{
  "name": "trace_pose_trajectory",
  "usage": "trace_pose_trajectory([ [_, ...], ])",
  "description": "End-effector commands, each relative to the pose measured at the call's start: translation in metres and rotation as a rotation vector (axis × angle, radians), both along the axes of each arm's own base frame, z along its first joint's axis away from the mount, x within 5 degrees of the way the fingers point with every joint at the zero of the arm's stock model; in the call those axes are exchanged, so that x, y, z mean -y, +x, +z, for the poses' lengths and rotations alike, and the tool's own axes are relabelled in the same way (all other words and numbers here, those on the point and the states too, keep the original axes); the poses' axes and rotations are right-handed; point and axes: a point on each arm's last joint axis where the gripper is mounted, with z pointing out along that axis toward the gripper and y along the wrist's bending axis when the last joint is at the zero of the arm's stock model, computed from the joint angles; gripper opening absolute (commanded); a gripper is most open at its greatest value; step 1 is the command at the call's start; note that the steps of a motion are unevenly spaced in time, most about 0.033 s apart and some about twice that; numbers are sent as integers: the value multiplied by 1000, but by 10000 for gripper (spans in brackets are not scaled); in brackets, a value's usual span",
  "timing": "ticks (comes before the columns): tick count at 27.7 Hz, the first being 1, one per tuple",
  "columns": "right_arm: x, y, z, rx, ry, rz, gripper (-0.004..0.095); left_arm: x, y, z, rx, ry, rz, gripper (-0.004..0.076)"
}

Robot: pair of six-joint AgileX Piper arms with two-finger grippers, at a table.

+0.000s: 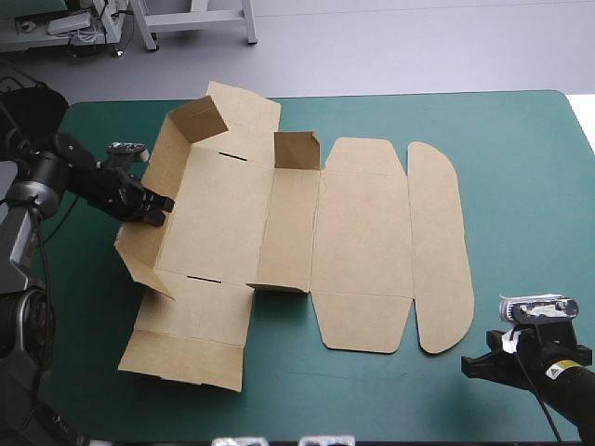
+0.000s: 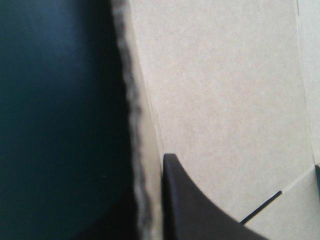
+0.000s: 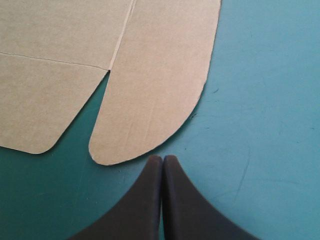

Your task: Fold the box

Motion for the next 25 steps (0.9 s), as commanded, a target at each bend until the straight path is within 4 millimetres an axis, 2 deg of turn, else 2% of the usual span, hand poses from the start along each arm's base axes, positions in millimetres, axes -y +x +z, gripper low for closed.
trace_pose_trajectory([
  [1, 0, 4, 11, 70, 2, -8, -18, 30, -8, 51, 129, 110, -159, -9],
  [4, 0, 4, 10, 62, 2, -5, -18, 58, -4, 77, 261, 191, -263, -9],
  [9, 0, 3, 10, 51, 3, -1, -18, 83, -4, 101, 403, 259, -386, -9],
  [12, 0, 3, 10, 49, 4, -1, -18, 102, -7, 110, 493, 293, -531, -9],
  [16, 0, 3, 10, 49, 4, -1, -18, 128, -8, 120, 625, 328, -616, -9],
  [20, 0, 3, 10, 49, 4, -1, -18, 155, -13, 124, 735, 439, -760, -9],
  [25, 0, 3, 10, 49, 6, -1, -18, 184, -20, 131, 866, 581, -852, -9],
])
